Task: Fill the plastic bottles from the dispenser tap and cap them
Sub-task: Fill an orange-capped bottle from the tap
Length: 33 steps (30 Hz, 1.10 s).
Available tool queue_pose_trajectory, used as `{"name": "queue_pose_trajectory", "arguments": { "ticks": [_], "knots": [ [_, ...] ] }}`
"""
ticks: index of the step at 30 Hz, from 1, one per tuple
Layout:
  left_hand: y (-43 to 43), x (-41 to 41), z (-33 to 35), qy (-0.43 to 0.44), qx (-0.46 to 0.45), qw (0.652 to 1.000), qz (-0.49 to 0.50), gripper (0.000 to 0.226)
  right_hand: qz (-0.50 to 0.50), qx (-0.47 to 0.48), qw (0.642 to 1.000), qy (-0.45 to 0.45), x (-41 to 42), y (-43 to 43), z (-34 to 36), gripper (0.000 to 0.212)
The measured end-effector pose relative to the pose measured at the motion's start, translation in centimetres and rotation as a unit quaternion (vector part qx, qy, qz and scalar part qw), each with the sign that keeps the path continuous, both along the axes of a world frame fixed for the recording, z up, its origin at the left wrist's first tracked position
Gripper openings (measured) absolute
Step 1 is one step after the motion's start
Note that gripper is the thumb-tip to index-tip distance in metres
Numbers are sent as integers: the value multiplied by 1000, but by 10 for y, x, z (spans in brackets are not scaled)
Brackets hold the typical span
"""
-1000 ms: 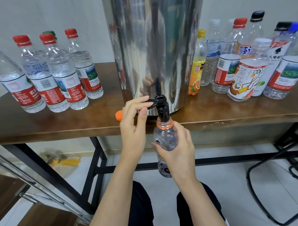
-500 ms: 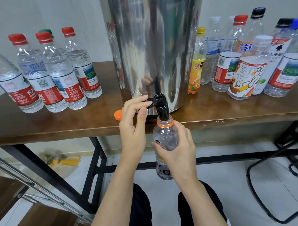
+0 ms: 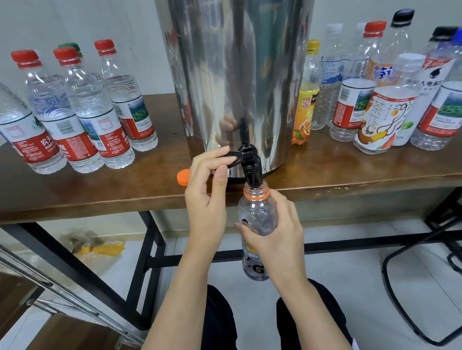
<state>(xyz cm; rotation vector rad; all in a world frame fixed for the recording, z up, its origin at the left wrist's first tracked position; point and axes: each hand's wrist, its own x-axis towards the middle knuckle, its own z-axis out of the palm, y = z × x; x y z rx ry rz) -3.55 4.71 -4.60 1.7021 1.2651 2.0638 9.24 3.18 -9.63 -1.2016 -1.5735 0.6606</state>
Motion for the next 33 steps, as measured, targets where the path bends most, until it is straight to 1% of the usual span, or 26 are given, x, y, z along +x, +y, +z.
{"name": "queue_pose_trajectory", "arguments": {
  "ticks": [22, 33],
  "knots": [
    [0, 0, -2, -16, 9, 1000, -23, 26, 5, -14, 1000, -4, 1, -3, -1, 76],
    [-1, 0, -2, -15, 4, 1000, -18, 25, 3, -13, 1000, -1, 2, -3, -1, 78]
  ]
}}
